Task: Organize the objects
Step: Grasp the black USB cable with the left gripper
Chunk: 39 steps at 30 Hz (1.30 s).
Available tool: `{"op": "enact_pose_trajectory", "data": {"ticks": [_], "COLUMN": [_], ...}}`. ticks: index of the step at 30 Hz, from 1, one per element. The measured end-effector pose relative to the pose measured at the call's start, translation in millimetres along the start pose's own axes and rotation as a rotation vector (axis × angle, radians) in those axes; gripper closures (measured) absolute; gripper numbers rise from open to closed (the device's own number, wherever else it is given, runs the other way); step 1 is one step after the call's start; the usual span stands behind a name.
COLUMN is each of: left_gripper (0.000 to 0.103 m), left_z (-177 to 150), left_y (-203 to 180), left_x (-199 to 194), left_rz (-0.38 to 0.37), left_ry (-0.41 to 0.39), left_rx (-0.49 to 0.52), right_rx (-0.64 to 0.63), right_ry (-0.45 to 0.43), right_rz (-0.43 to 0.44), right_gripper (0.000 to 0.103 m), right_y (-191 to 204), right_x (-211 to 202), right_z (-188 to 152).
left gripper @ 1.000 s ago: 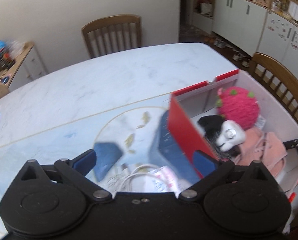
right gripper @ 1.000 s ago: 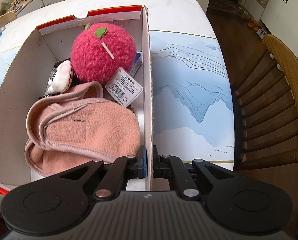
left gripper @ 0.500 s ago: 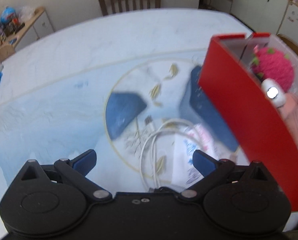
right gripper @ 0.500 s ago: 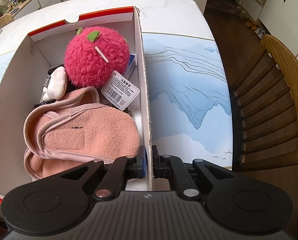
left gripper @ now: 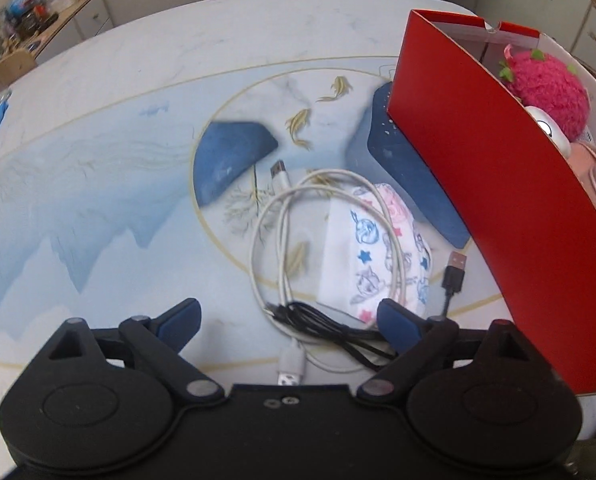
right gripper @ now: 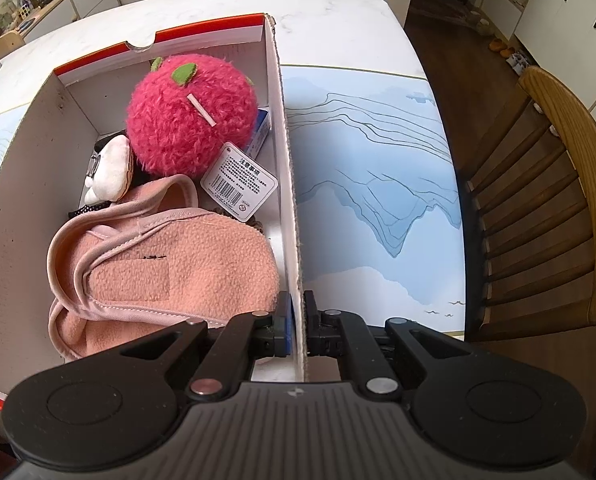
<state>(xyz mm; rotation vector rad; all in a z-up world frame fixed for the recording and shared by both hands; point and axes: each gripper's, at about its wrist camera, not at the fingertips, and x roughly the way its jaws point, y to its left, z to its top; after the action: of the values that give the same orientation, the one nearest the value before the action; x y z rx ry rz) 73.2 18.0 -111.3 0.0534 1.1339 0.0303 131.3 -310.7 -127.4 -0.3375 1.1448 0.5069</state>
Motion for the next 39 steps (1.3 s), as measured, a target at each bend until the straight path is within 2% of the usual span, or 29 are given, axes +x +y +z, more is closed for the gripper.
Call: {"op": "enact_pose_trajectory", "data": {"ticks": [2,8,12,17,21,26,32,39], "left_gripper": [0.021,0.036,0.050,0.067,0.070,0.088,0.092,0.095], "left_z": [-2,-1,1,2,2,3,4,15], "left_y": [0,1,-2,-3,-2,2,6,5], "left_x": [1,2,2,3,1,-6,-16,-49], "left_rz": [-0.002,-0.013,-0.029,-0.012,-0.003,-0.014,-0.027,-0.114], "left_ry": [0.008,0.017,0.020,0.031,0.033,0.029,0.005,-0.052], "left_rx": [-0.023,-0.081,-0.086,-0.092,-0.092,-0.092,-0.092,-0.088], "right_rx": [0.002,0.001,0.001,0.001,0.003,0.003,0.002,-0.001], "right_ry": [-0.001,-0.001,-0.001,-0.002,-0.002,-0.003,-0.003,-0.004], "right_rz": [0.001,0.000,0.000,0.000,0.001,0.001,0.001,-0.001], "right_gripper": [0.099,0.099,0.099,0.099,0.099,0.099,0.099,0.099], "right_y": [0,0,0,0,0,0,-1,0], "right_x": [0,0,0,0,0,0,0,0], "right_z": [0,0,0,-1,-1,-1,-1,0]}}
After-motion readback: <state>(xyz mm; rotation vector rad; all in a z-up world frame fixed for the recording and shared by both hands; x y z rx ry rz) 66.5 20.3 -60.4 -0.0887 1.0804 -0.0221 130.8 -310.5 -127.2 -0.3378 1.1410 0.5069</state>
